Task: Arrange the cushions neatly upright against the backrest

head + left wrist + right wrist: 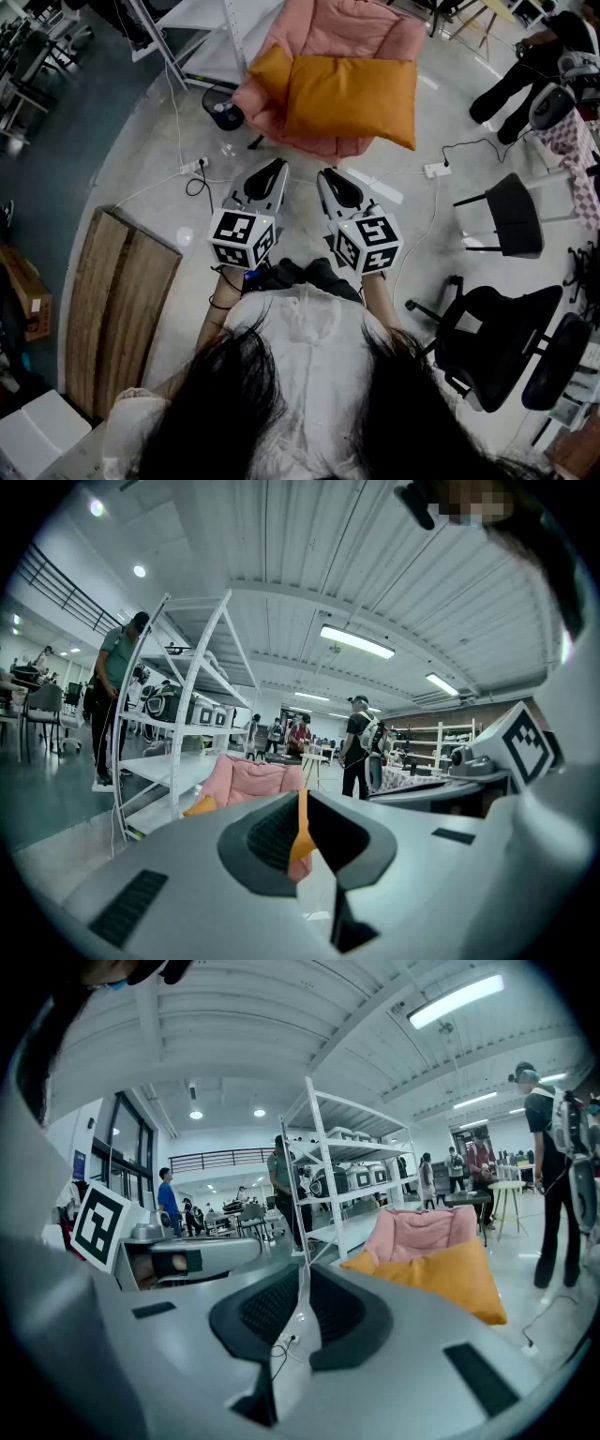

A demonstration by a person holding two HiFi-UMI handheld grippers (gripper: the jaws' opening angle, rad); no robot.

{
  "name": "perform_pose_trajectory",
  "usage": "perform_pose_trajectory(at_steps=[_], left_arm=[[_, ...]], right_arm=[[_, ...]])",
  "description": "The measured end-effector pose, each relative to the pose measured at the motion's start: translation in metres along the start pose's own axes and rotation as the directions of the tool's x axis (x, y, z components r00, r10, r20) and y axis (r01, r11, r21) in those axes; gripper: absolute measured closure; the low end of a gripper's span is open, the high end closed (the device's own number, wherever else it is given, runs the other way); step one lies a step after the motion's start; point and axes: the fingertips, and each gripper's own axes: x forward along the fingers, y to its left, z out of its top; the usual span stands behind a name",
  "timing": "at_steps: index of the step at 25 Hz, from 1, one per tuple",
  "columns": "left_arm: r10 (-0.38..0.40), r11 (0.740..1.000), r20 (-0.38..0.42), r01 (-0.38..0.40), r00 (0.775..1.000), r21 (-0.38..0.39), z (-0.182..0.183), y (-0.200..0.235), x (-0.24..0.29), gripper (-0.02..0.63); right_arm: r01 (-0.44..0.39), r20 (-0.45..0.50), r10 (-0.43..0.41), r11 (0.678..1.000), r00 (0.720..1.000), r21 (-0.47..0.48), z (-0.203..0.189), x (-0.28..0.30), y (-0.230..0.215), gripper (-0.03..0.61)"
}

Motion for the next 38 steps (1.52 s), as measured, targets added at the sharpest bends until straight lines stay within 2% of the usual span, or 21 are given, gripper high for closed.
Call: perform_pose_trajectory(at_steps=[10, 16, 23, 30, 38], left_arm=[[-0.024, 1.000, -0.005, 0.024, 1.000, 0.001, 0.001, 0.022, -0.006, 0.575], [-0.035, 0.999, -0.015, 0.034, 0.999, -0.010, -0.005, 0.034, -0.005, 0.575], [-0.052, 0.998, -0.040, 0.050, 0.998, -0.030, -0.013, 0.037, 0.016, 0.575], [-0.042, 0.999, -0.056, 0.040, 0.998, -0.030, -0.013, 0.048, 0.059, 0.575], [-0.002, 1.000, -0.054, 0.000, 0.999, -0.029, 0.001, 0.063, 0.131, 0.575]], right_arm=[[0.036, 0.037, -0.038, 0.997, 0.999, 0.071, -0.001, 0.010, 0.005, 0.525], [0.070, 0.023, -0.074, 0.990, 0.997, 0.119, -0.012, 0.009, -0.003, 0.525], [0.087, -0.002, -0.088, 0.987, 0.996, 0.131, -0.017, 0.014, -0.019, 0.525], [0.089, -0.012, -0.088, 0.985, 0.996, 0.147, -0.012, 0.040, -0.064, 0.525], [0.052, -0.021, -0.050, 0.989, 0.999, 0.141, 0.012, 0.081, -0.136, 0.525]])
